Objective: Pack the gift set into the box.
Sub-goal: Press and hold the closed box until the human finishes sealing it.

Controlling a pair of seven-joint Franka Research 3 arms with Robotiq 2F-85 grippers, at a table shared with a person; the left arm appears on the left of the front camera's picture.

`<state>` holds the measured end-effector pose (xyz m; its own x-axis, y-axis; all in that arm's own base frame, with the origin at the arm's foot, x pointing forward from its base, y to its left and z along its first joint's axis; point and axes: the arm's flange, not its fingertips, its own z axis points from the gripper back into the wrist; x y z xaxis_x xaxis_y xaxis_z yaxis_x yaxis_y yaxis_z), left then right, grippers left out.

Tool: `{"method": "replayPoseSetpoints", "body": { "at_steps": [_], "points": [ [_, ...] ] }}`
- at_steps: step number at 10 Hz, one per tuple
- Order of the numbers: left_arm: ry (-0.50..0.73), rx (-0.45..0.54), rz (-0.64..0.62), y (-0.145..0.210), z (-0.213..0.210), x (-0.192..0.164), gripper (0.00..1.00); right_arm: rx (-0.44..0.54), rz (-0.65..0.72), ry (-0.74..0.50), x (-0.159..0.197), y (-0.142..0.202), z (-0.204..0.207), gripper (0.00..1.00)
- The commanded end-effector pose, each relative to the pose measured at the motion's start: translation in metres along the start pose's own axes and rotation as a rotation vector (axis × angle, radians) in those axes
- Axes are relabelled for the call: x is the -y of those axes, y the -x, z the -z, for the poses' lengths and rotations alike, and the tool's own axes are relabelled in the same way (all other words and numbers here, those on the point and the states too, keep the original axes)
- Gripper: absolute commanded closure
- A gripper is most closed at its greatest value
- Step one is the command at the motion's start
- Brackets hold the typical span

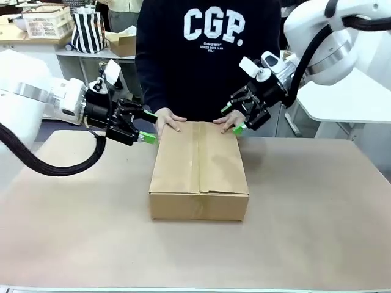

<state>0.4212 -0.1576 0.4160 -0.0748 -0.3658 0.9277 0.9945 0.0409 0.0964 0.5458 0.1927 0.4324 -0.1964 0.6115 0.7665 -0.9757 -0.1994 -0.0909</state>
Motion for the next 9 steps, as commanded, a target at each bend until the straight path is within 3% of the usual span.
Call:
{"method": "replayPoseSetpoints", "body": {
  "at_steps": [1, 3, 5, 7, 9],
  "points": [
    [-0.034, 0.012, 0.051, 0.006, 0.014, 0.003, 0.00, 0.128, 0.060, 0.144, -0.010, -0.022, 0.004, 0.00],
    [-0.079, 0.059, 0.091, 0.018, 0.018, 0.003, 0.00, 0.191, 0.185, 0.193, -0.073, -0.027, 0.009, 0.00],
    [-0.075, 0.100, 0.087, 0.028, 0.021, 0.000, 0.00, 0.194, 0.229, 0.121, -0.105, -0.021, 0.031, 0.00],
    [-0.049, 0.114, 0.063, 0.038, 0.026, 0.001, 0.00, 0.202, 0.284, 0.081, -0.107, 0.015, 0.050, 0.00],
    [0.013, 0.126, 0.015, 0.051, 0.038, 0.005, 0.00, 0.235, 0.208, 0.045, -0.089, 0.047, 0.062, 0.00]
  ]
}}
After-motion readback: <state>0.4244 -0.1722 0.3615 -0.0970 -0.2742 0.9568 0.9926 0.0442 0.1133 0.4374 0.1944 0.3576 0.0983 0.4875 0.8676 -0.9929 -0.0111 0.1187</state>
